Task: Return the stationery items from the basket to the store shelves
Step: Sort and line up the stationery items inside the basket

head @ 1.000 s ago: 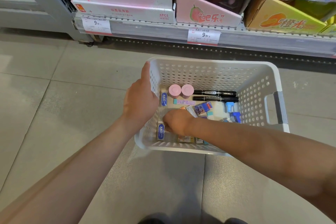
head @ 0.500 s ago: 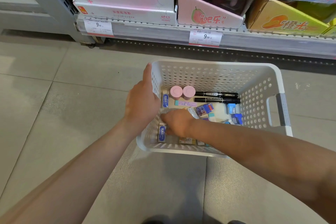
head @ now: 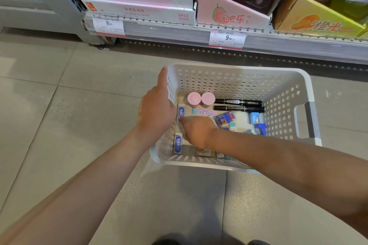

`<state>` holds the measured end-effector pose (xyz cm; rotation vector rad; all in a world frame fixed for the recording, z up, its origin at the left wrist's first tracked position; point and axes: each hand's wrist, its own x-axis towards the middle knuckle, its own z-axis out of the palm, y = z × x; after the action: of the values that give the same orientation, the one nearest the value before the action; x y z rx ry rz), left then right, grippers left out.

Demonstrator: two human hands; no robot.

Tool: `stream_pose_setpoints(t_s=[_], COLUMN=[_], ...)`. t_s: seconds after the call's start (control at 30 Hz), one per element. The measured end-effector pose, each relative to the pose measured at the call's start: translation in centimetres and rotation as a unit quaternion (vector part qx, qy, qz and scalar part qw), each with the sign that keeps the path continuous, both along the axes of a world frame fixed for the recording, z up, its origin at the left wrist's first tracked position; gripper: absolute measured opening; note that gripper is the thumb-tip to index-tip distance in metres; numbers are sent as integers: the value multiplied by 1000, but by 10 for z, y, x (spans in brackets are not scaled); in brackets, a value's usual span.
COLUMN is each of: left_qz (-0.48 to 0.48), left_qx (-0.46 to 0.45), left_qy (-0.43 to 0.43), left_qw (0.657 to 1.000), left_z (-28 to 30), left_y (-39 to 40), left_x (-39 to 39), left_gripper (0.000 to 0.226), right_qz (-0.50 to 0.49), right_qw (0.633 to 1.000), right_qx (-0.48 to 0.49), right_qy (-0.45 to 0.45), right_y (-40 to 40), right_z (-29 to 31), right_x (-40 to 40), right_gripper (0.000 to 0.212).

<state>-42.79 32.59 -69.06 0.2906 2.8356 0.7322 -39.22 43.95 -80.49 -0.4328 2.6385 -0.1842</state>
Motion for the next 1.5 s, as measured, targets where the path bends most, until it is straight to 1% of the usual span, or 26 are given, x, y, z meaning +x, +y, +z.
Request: stream_pose_setpoints(t_s=[0.07,0.1,0.13,0.2,0.23,0.3,0.4,0.57,0.63,0.7,0.77,0.83,0.97,1.03,1.17,1.23,1.33,1.5], left_qz=[1,2,3,6,9,13,17,12,6,1,0,-3,-1,1,-2,-3,0,-1], left_qx=[-2,-2,0,3,2,1,1,-2,-2,-2,-1,-2,-15,-17,-13,-11,-14,-17], left_qy=[3,6,7,9,8,6,7,2,2,2,3,8,17,16,21,21,17,17], left_qw=[1000,1000,1000,1000,1000,1000,1000,1000,1000,1000,1000,1000,1000,1000,1000,1000,1000,1000], left_z=[-1,-1,-1,-2,-2,-2,-2,-1,-1,-1,-2,-4,-6,-6,-5,-5,-6,-6], left_y=[0,0,0,0,0,1,1,0,-1,-1,-1,-1,-1,-1,0,-1,-1,-2], left_x=[0,0,0,0,-1,-1,0,0,0,-1,-1,-1,-2,-2,0,0,-1,-1], left_gripper=[75,75,76,76,75,76,76,77,77,76,77,77,75,76,75,75,76,76], right_qz=[12,4,-10,-41,-48,-49,-74,-95,-114,-124,-118,-98,-27,4,9,-5,-33,-46], right_qw=[1000,1000,1000,999,999,997,994,993,992,992,991,992,999,1000,999,997,993,989], right_qx=[-2,-6,-9,6,22,56,79,75,43,-10,-59,-77,-37,-17,-34,-56,-86,-105], right_qy=[7,11,13,7,6,0,-21,-17,-18,-27,-27,-16,-14,-16,-34,-48,-72,-88], right_y=[3,3,2,-5,-10,-18,-23,-23,-21,-15,-6,3,14,16,10,6,5,5], right_z=[4,5,7,8,7,5,4,6,9,16,25,33,36,34,27,25,22,21], right_x=[-1,-2,-4,-11,-13,-17,-22,-23,-21,-15,-6,2,9,11,16,17,15,14], right_gripper=[26,25,31,53,61,67,72,67,61,52,47,49,66,70,73,70,58,44])
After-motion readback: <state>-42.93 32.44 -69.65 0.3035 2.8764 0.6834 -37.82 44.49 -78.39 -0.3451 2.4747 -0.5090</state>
